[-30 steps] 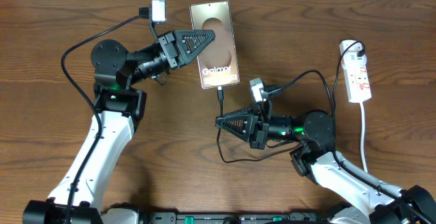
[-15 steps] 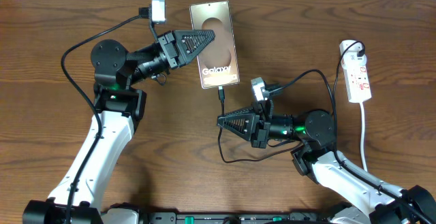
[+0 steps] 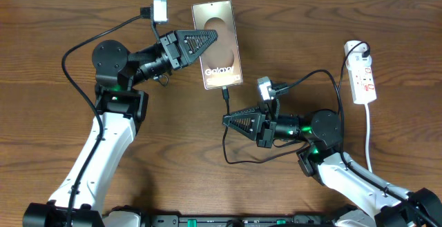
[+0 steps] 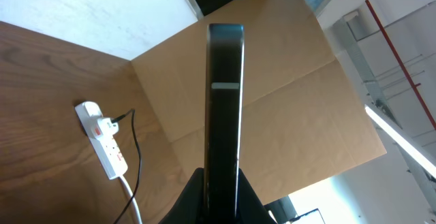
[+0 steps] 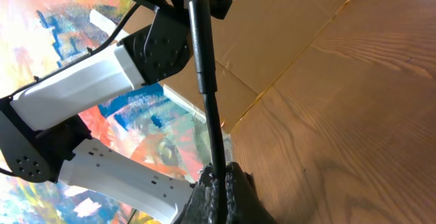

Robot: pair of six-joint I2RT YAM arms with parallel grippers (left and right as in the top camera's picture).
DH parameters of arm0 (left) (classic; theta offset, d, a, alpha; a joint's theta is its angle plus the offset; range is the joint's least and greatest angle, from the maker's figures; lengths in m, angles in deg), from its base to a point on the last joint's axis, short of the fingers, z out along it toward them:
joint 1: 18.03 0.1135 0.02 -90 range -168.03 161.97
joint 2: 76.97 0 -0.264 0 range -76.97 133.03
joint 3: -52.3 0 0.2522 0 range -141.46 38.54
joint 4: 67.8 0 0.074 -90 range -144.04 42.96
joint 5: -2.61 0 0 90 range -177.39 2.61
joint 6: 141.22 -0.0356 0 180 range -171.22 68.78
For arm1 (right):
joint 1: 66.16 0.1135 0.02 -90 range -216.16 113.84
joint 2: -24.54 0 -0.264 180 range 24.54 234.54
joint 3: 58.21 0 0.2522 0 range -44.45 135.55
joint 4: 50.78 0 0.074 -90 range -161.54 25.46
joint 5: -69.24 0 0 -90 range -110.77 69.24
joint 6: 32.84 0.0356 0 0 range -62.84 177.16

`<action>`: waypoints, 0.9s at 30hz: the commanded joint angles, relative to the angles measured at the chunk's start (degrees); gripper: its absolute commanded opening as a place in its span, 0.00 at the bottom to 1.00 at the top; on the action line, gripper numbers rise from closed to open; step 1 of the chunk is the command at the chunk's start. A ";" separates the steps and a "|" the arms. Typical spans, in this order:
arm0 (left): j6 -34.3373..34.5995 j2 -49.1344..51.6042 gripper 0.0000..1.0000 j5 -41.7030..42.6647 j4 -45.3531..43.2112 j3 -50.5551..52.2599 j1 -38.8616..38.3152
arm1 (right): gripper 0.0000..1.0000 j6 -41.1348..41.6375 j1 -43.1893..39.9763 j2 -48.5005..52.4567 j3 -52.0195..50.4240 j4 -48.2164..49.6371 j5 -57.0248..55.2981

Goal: Plug charger to phone and switch on socket
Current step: 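Push the USB-C plug up into the phone's bottom port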

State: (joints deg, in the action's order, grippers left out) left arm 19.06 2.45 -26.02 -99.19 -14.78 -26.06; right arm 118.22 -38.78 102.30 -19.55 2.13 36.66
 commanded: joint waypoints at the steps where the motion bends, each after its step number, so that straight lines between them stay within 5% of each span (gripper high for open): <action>1: -0.57 -0.44 0.07 1.01 -0.85 -1.27 -0.09 | 0.01 0.20 -0.63 0.22 -0.17 0.04 -1.22; 20: -1.05 -0.44 0.07 4.94 -0.83 -1.27 -0.09 | 0.02 0.13 1.55 0.20 -0.15 5.92 -7.56; 27: -3.32 -0.44 0.07 5.09 -0.81 -1.27 -0.09 | 0.32 0.15 1.60 0.20 -0.15 3.74 -2.89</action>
State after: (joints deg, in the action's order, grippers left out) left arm 17.77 2.45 -22.00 -99.21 -14.78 -26.09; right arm 118.44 -37.21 102.49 -19.68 6.33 31.77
